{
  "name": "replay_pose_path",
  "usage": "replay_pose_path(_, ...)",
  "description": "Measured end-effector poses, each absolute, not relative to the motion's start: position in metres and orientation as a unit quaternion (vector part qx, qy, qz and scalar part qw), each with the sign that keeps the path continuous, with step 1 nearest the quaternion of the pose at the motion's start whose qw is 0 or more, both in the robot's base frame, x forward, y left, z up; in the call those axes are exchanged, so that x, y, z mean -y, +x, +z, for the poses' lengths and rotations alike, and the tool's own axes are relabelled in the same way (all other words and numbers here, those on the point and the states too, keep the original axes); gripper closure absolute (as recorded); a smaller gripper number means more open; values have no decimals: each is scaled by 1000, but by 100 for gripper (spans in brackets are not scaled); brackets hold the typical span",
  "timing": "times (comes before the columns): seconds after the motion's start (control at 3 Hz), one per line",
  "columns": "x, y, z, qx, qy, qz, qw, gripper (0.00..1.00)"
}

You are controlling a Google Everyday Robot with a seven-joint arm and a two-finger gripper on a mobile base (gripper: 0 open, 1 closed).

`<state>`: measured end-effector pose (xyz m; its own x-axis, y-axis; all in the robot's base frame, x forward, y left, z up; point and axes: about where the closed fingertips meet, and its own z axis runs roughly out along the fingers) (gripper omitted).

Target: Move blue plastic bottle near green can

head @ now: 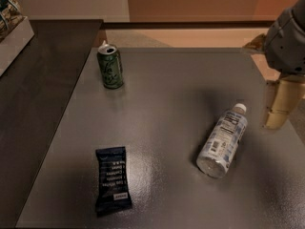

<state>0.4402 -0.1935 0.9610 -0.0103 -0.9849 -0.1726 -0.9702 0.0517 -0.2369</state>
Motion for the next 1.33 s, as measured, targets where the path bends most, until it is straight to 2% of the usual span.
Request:
replay_pose_path(0.67, 160, 425, 930, -557, -821, 28, 127, 0)
replay_pose_path(1.33, 158, 409, 893, -408, -905, 52, 109, 0)
